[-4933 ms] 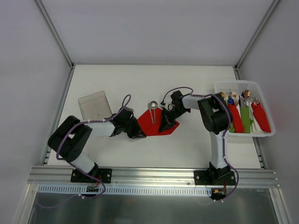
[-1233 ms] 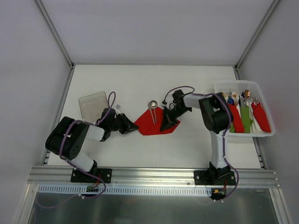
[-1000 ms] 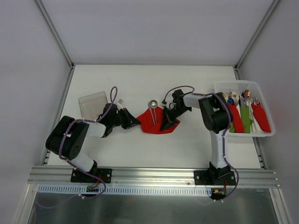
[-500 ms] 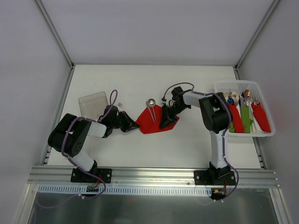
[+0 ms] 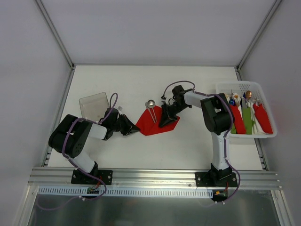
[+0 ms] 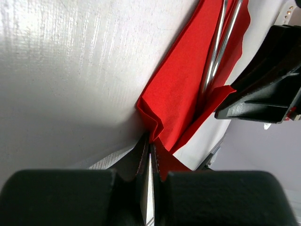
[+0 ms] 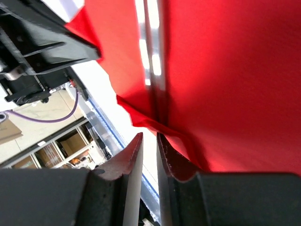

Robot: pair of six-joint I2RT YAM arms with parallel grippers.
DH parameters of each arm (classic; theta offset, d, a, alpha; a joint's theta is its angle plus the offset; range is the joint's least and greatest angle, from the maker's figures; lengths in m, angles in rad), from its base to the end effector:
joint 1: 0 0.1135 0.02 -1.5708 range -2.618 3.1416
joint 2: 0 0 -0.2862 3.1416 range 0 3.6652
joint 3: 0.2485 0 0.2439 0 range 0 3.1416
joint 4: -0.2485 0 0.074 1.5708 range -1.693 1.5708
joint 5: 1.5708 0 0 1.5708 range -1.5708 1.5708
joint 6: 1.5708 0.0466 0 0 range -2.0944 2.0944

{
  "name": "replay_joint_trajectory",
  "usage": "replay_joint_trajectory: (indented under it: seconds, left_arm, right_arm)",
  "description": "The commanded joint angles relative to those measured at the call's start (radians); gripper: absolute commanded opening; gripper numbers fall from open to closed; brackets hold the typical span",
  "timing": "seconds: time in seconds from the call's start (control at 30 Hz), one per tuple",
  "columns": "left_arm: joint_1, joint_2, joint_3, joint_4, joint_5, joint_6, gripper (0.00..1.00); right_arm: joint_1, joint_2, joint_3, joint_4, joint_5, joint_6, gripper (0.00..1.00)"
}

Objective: Place the utensils on the paper napkin and roll it up

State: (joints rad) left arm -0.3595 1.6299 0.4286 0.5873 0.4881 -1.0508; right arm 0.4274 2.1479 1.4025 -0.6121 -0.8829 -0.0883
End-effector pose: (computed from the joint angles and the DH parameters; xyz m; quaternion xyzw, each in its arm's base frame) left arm 0.2472 -0.1163 0.1341 -0.1872 0.8482 -0.4529 0.2011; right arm 0.3605 0.2037 0.1358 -0.2732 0.8577 0.4350 0.0232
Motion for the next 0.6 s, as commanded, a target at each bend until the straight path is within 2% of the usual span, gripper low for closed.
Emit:
replay_joint_trajectory:
  seconds: [0.0, 0.57]
  left_arm:
    - [0.002, 0.018, 0.006, -0.023, -0.019, 0.011, 0.0]
    - [0.002, -0.059, 0.038, 0.011, 0.055, 0.006, 0.0]
  right_arm:
    - [0.022, -0.049, 0.053, 0.003, -0.062, -0.022, 0.2]
    - [0.05, 0.046, 0.078, 0.003, 0.018, -0.018, 0.16]
